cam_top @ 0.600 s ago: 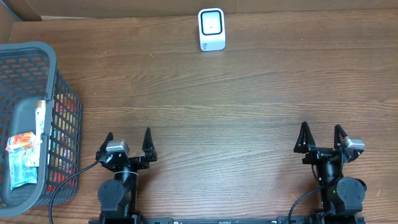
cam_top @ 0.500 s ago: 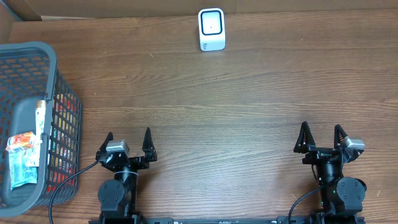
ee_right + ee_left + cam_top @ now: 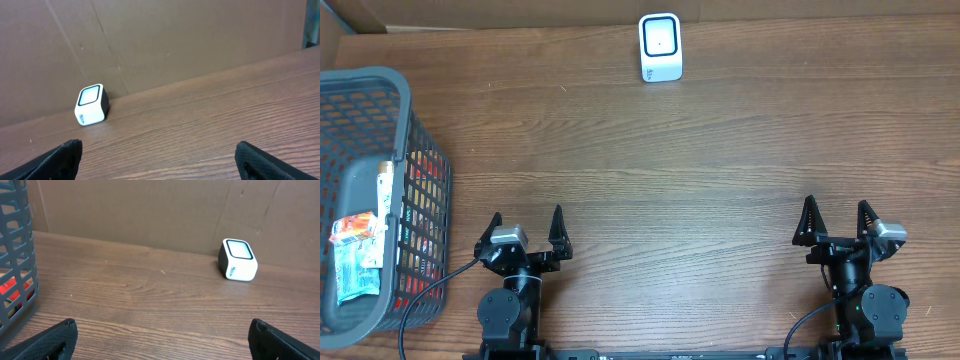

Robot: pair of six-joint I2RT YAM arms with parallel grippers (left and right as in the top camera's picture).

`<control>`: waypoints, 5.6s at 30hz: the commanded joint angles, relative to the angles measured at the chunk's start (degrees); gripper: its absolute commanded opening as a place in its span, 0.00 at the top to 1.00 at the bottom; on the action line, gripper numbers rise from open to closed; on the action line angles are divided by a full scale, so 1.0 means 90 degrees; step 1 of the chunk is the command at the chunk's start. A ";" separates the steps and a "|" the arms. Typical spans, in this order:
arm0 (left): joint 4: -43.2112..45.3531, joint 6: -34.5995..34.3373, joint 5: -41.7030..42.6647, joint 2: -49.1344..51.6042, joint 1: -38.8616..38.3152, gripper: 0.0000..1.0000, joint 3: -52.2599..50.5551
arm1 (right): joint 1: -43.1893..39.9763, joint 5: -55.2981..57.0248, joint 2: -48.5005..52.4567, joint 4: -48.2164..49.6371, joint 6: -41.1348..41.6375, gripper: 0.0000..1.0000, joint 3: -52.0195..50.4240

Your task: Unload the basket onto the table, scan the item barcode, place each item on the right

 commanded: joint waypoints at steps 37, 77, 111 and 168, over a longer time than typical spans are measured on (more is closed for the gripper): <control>0.0010 -0.0017 0.0027 -0.0019 0.0000 0.00 -0.0019 | 0.0024 -0.0032 -0.0051 0.0019 0.0022 0.00 -0.0068; 0.0010 -0.0017 0.0027 -0.0019 0.0000 0.00 -0.0019 | 0.0024 -0.0032 -0.0051 0.0019 0.0022 0.00 -0.0068; 0.0010 -0.0017 0.0027 -0.0019 0.0000 0.00 -0.0022 | 0.0024 -0.0032 -0.0051 0.0019 0.0022 0.00 -0.0068; -0.7303 0.1513 0.0857 0.8762 0.0005 0.00 1.3542 | 0.0024 -0.0032 -0.0051 0.0019 0.0022 0.00 -0.0068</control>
